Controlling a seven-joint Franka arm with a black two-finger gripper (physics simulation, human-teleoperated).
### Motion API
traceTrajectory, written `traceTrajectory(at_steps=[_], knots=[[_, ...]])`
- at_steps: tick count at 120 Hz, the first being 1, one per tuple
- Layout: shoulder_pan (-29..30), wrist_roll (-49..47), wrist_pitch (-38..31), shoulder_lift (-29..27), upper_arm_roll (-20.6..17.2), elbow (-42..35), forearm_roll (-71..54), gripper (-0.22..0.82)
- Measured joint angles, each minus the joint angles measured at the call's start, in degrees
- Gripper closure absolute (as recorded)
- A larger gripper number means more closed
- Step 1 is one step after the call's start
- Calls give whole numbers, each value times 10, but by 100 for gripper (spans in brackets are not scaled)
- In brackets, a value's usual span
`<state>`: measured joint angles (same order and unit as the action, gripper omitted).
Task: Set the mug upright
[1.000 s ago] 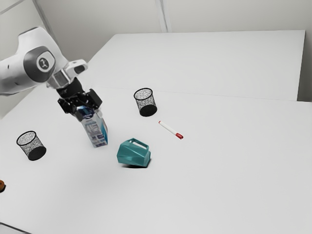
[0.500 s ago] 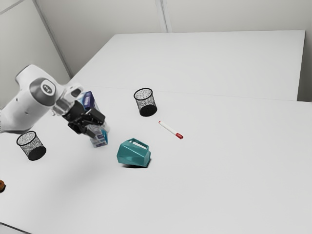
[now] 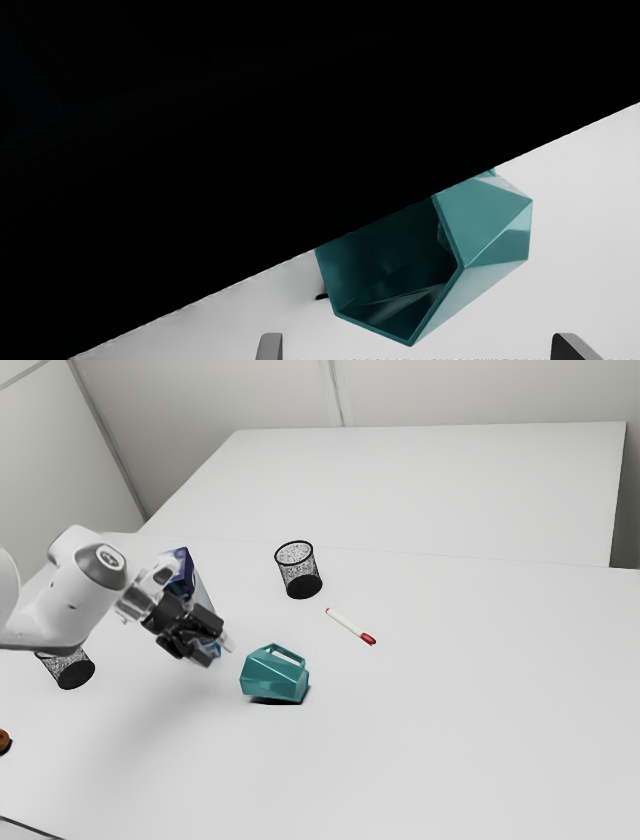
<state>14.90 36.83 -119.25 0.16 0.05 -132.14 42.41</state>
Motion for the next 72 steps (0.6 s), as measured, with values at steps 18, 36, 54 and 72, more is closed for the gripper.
traceTrajectory(at_steps=[18, 36, 54, 72], knots=[[10, 25, 10, 15, -2, 0, 36, 2], [3, 57, 19, 27, -3, 0, 80, 2], [-15, 92, 27, 41, -5, 0, 120, 2], [-16, 127, 36, 59, -6, -1, 159, 2]])
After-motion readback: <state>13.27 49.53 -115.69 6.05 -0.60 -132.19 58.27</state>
